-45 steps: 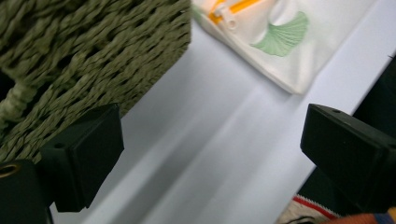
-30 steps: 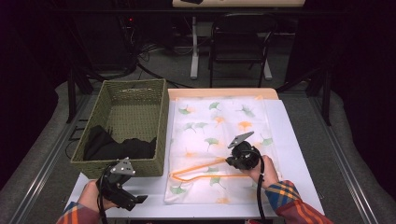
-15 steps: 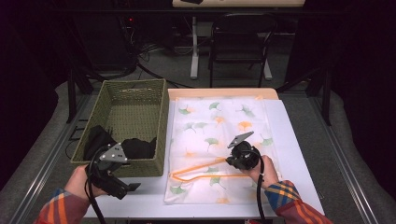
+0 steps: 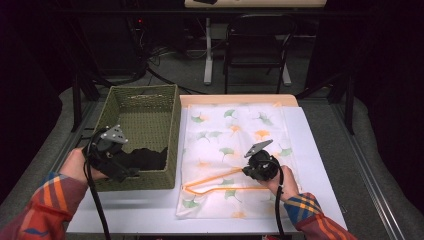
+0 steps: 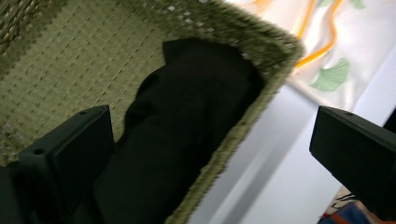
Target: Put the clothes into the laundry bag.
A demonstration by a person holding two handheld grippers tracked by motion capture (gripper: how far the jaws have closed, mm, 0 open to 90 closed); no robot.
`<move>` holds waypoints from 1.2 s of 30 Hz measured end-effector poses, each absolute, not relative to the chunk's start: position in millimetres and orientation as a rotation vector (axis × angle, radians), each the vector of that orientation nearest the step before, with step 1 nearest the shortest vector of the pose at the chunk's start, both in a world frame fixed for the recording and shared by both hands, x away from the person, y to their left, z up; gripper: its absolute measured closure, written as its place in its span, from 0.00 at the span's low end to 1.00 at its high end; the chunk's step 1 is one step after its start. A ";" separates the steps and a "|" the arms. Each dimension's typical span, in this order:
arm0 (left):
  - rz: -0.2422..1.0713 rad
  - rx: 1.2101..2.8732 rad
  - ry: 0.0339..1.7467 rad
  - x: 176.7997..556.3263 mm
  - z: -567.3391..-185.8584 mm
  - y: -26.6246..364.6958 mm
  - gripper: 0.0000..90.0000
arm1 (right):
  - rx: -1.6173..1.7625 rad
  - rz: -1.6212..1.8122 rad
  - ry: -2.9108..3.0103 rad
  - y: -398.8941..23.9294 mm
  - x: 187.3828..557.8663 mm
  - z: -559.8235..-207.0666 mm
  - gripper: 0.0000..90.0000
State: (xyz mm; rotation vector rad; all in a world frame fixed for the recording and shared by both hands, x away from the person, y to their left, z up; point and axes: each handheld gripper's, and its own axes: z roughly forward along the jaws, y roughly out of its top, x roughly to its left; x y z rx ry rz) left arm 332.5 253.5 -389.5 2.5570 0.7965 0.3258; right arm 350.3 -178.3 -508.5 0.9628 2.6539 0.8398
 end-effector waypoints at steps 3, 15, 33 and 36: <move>0.330 2.585 0.823 344.7 -395.6 256.2 0.00 | 0.963 0.846 2.651 -179.2 350.6 -508.5 0.99; 0.276 2.724 0.819 380.9 -420.2 249.8 0.02 | 0.960 0.838 2.648 -178.4 349.4 -508.5 0.99; 0.166 2.847 0.787 409.0 -446.8 231.0 0.18 | 0.957 0.834 2.644 -178.7 349.0 -507.8 0.99; 0.133 2.855 0.773 413.9 -451.9 228.6 0.23 | 0.956 0.826 2.648 -178.4 349.4 -508.2 0.99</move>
